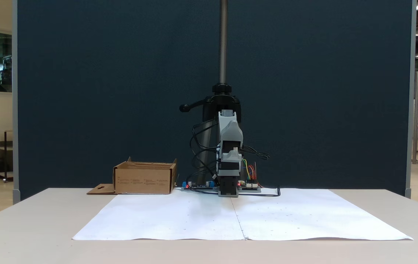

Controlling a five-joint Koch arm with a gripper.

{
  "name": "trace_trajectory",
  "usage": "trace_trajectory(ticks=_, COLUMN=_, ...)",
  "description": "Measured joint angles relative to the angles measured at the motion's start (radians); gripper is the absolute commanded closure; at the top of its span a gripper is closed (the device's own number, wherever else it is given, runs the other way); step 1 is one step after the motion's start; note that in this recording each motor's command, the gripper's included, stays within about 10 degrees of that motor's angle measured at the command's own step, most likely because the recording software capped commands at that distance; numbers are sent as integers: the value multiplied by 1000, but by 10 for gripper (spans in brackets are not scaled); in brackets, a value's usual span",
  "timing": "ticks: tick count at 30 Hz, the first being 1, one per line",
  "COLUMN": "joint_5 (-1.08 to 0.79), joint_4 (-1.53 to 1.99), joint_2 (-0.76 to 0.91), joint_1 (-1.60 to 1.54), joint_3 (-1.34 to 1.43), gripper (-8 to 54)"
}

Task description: Grasp a green dice and put it in the bin.

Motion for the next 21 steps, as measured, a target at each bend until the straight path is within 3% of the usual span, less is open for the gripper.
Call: trace_trajectory(ticks=21, joint_5=2, joint_4=0, joint_2=2, joint_1=8, joint_3=0, gripper=6)
